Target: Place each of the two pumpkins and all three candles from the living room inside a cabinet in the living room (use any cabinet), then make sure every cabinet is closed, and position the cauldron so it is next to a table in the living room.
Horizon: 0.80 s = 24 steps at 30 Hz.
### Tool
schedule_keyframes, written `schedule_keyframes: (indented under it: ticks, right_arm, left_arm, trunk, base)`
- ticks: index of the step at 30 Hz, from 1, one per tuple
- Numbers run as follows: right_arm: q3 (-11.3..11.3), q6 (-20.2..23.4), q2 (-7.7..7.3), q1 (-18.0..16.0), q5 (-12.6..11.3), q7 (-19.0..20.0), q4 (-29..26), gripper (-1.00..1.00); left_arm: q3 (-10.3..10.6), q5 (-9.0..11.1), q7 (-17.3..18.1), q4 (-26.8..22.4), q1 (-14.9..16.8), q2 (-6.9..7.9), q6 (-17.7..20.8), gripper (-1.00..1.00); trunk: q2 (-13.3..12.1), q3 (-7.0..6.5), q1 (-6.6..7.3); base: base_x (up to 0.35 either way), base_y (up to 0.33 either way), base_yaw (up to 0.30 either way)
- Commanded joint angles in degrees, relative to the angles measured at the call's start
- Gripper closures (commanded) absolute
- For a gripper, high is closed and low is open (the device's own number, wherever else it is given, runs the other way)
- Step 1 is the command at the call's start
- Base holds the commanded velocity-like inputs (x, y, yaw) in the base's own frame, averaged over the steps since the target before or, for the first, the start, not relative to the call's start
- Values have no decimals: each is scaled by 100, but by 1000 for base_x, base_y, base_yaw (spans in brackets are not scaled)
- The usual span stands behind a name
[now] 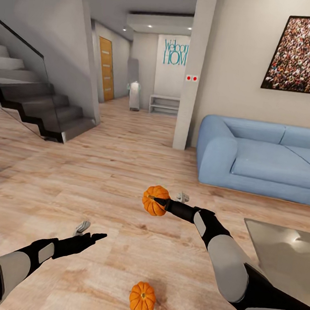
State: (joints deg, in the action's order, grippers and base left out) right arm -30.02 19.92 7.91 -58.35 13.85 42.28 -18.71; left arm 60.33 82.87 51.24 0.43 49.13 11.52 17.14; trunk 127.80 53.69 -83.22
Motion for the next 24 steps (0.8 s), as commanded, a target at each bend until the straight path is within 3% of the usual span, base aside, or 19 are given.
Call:
schedule_keyframes:
  ticks: [1,18,24]
  right_arm:
    - [-4,3,0,-1,-14,0,-1,100]
    - [-4,63,-8,-1,-17,93,7,100]
    - [-4,858,-45,-1,-15,1100,-19,100]
  left_arm:
    - [-3,1,0,-3,0,0,0,-100]
    - [-3,1,0,-7,0,0,0,-100]
    - [-3,1,0,-8,0,0,0,-100]
  trunk:
    - [42,18,-22]
    - [724,323,-396]
    - [964,431,-528]
  base:
    - [0,0,0]
    - [0,0,0]
    - [0,0,0]
